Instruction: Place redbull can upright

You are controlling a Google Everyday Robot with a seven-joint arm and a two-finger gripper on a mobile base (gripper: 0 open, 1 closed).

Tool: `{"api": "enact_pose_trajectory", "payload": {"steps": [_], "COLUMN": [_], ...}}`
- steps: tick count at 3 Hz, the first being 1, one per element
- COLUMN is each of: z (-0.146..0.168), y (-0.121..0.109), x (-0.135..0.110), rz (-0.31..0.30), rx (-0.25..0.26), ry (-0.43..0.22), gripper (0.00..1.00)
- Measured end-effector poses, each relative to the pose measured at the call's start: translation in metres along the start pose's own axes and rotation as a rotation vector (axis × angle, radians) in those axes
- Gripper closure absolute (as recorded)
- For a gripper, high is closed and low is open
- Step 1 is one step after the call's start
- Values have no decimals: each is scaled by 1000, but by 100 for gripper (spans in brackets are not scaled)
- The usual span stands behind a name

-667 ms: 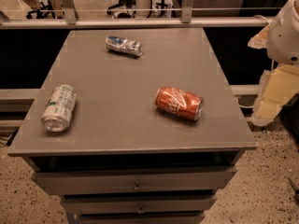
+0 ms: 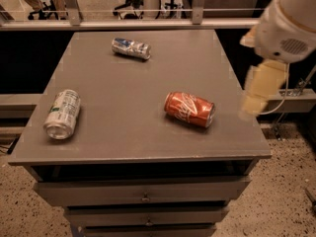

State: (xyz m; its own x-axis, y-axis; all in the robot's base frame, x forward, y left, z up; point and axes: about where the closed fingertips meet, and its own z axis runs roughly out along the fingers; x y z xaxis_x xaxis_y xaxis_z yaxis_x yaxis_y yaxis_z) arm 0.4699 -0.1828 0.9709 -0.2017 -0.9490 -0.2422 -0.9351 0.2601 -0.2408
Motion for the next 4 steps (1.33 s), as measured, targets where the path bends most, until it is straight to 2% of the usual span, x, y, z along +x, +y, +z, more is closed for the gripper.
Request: {"api": "enact_pose_trajectory", "payload": {"steps": [1,2,3,4], "z": [49,82,82,86], "y": [-51,-79,-79,-87], "x": [-78,-127,-127,-149], "rz": [26,74,74,73], "rx": [-33,-64,-64,-36], "ry": [-82,-133,-133,-194], "gripper": [0,0,0,0]}}
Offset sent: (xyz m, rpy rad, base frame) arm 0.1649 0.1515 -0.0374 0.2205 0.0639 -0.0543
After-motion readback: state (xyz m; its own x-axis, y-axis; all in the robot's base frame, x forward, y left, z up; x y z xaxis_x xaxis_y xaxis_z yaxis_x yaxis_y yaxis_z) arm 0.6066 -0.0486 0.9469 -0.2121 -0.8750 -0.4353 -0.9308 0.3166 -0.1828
